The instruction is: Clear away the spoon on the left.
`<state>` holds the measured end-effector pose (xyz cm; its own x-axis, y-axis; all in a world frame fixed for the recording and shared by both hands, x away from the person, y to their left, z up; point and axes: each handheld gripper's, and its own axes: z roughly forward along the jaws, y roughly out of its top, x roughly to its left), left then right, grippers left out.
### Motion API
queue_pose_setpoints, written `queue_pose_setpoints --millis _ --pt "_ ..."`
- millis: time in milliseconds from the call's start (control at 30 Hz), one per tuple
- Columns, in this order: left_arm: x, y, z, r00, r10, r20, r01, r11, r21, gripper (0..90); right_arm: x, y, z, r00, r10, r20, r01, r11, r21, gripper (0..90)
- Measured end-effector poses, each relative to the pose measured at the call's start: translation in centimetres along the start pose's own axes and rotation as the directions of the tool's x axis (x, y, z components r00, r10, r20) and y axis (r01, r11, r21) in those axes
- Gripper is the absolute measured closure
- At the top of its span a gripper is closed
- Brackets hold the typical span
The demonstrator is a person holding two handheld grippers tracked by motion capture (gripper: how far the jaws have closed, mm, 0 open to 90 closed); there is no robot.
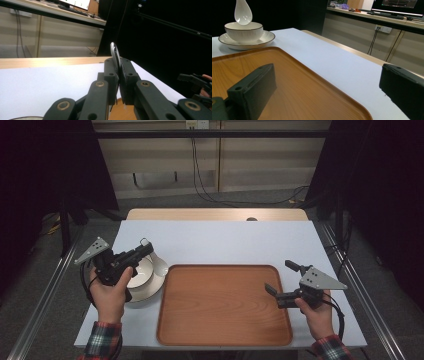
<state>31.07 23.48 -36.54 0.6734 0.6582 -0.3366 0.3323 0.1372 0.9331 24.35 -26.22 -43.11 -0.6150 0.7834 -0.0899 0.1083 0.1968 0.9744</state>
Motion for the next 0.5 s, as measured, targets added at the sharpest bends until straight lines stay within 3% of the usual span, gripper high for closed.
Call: queue_pose_setpoints --millis 67,100,500 --pt "-0.1 -0.2 0.3 0.9999 -0.006 0.016 0.006 1.0000 0.007 85.0 0.0 0.0 0.0 1.0000 0.003 0.000 -0.003 1.000 0.001 0.3" --pt "-0.2 -0.4 0.7 0.9988 -0.023 0.044 0.022 0.9997 0.009 85.0 0.0 0.0 0.0 1.0000 0.000 0.003 0.000 1.000 0.002 0.3" --pt "-1.1 -1.5 2.3 0.9958 -0.025 0.088 0.020 0.9981 0.059 85.0 0.0 -0.1 0.1 1.0000 -0.002 0.000 0.002 1.000 0.007 0.3"
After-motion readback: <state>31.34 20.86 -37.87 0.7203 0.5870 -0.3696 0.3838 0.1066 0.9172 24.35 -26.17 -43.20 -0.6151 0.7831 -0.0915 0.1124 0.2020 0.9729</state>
